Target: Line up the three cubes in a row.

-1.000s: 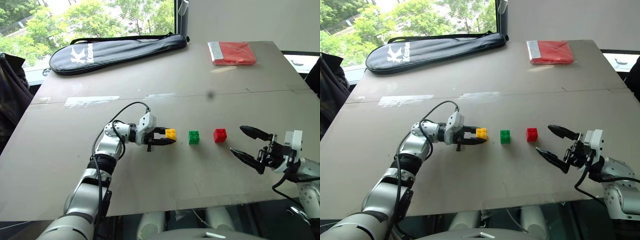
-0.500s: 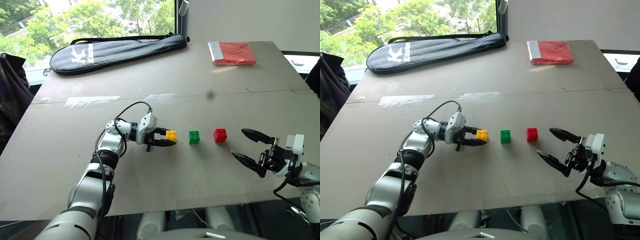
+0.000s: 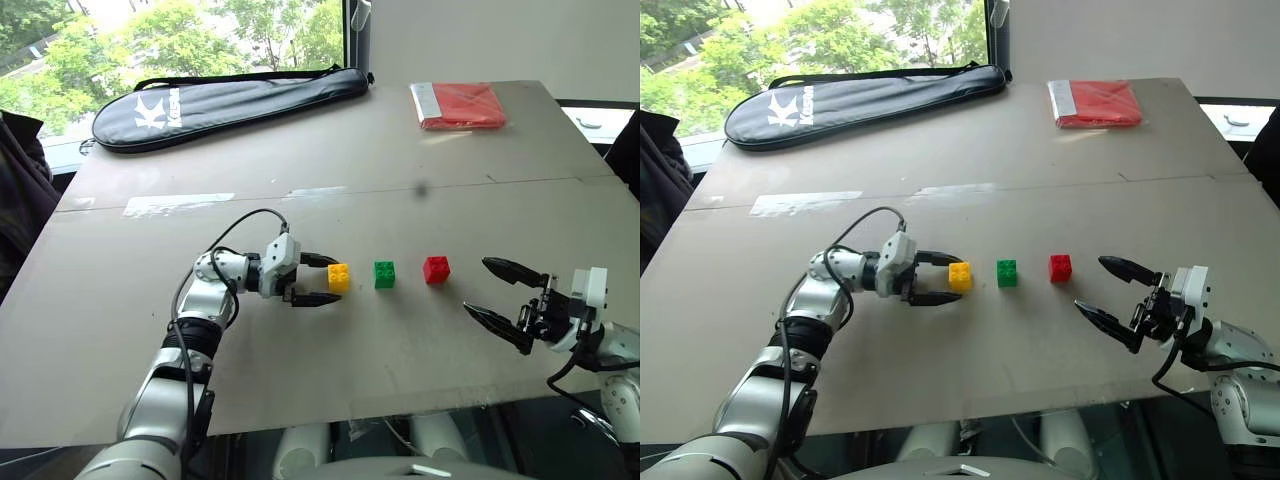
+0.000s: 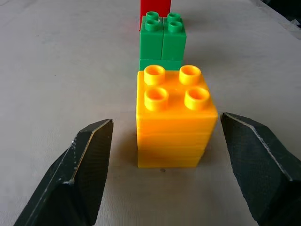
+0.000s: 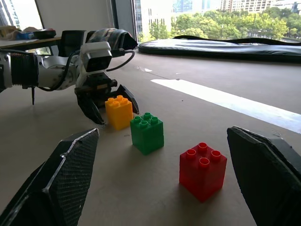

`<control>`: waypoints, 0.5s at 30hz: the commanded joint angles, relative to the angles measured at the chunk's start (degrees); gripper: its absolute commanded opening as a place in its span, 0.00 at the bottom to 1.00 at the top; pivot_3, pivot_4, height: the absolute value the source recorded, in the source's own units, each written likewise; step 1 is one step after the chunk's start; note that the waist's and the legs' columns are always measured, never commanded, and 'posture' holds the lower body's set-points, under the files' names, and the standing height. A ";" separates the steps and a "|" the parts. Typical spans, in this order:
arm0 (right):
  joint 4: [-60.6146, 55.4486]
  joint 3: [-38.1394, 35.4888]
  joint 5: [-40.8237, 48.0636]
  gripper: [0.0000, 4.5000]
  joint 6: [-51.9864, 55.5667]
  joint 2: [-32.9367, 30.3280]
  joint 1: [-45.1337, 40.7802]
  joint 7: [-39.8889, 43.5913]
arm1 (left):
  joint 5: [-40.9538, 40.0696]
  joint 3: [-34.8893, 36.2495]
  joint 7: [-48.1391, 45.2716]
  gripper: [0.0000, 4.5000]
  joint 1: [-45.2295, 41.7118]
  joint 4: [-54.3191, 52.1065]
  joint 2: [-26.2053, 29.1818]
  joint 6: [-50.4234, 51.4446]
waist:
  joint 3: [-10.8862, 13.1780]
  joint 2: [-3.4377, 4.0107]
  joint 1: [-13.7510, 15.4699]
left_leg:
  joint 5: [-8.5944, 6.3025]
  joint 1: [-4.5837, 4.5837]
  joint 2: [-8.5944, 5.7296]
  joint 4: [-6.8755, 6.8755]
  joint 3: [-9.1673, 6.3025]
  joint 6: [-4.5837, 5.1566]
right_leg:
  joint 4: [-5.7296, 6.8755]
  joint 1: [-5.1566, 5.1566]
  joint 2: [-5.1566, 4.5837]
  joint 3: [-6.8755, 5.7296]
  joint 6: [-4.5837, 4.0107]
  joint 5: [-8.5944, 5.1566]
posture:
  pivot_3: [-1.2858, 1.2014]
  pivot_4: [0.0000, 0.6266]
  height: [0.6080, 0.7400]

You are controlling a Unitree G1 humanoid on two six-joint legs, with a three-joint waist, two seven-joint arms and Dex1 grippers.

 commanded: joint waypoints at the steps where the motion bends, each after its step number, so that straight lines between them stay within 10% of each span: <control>1: 3.62 -2.03 -0.62 1.00 -1.87 -2.74 -0.30 4.08 | -11.61 6.75 1.29 0.82 11.29 -23.17 7.88 16.01 | 0.03 -0.01 -0.82 | 0.00 -0.01 0.06 -0.01 0.02 0.00 | 0.00 -0.01 -0.02 0.03 0.00 0.00 | 0.52 0.24 1.00; 6: 7.26 -2.08 -1.52 1.00 -3.18 -3.77 -1.28 6.48 | -11.53 11.62 12.21 0.82 27.50 -40.15 13.09 24.40 | 0.10 0.11 -0.25 | -0.02 0.11 0.10 -0.15 0.11 0.01 | -0.03 -0.03 -0.14 0.13 -0.21 -0.15 | 0.52 0.24 1.00; 15: 17.67 -0.85 -6.59 1.00 -9.79 -4.63 -3.08 12.51 | -0.65 11.09 30.79 0.82 42.50 -47.73 5.56 17.37 | 0.10 0.10 0.44 | -0.01 0.19 0.03 -0.03 0.13 0.00 | 0.00 0.05 -0.10 0.14 -0.01 -0.26 | 0.52 0.24 1.00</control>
